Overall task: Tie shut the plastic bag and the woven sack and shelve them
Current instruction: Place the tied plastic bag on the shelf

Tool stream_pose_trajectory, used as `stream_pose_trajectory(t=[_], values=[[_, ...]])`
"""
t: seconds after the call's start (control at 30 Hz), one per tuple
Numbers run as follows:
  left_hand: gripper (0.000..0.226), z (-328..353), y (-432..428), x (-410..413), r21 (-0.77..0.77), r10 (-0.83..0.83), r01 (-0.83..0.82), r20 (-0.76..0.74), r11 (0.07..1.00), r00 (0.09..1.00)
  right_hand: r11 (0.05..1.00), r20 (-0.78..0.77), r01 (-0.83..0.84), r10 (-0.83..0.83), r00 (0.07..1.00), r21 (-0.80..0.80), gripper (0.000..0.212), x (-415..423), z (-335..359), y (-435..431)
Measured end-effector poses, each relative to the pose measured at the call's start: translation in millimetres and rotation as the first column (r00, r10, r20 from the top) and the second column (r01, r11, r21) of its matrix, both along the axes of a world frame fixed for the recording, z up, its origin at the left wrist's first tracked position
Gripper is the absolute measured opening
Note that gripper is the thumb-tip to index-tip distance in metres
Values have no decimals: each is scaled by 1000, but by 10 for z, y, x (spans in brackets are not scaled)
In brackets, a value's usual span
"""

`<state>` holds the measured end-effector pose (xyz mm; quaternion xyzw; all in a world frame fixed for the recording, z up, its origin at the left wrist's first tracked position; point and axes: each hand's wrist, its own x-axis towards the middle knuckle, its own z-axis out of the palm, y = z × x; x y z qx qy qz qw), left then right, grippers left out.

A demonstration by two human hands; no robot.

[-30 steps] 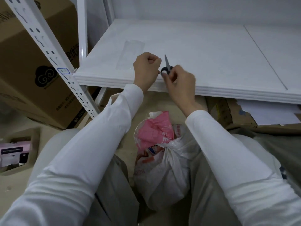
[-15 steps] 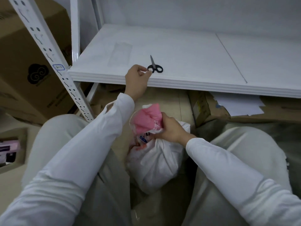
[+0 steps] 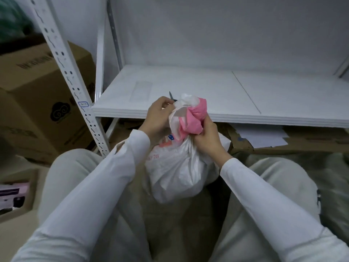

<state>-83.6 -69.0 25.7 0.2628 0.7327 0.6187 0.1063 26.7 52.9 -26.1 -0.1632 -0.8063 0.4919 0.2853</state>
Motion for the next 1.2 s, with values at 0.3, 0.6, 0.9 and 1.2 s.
stream_pose_trajectory(t=[0.3, 0.6, 0.9, 1.2], values=[[20, 780, -16, 249, 2, -113, 117, -217, 993, 970, 977, -193, 177, -152, 969, 121, 33, 94, 691, -7], [29, 1256, 223, 653, 119, -135, 184, -334, 976, 933, 920, -352, 330, -243, 904, 211, 29, 330, 1407, 250], [61, 1259, 424, 730, 131, -59, 133, -457, 982, 887, 878, -508, 451, -317, 801, 163, 24, 355, 1895, 521], [130, 1018, 708, 713, -78, -107, 74, -626, 994, 773, 895, -634, 432, -272, 724, 109, 27, 259, 2159, 895]])
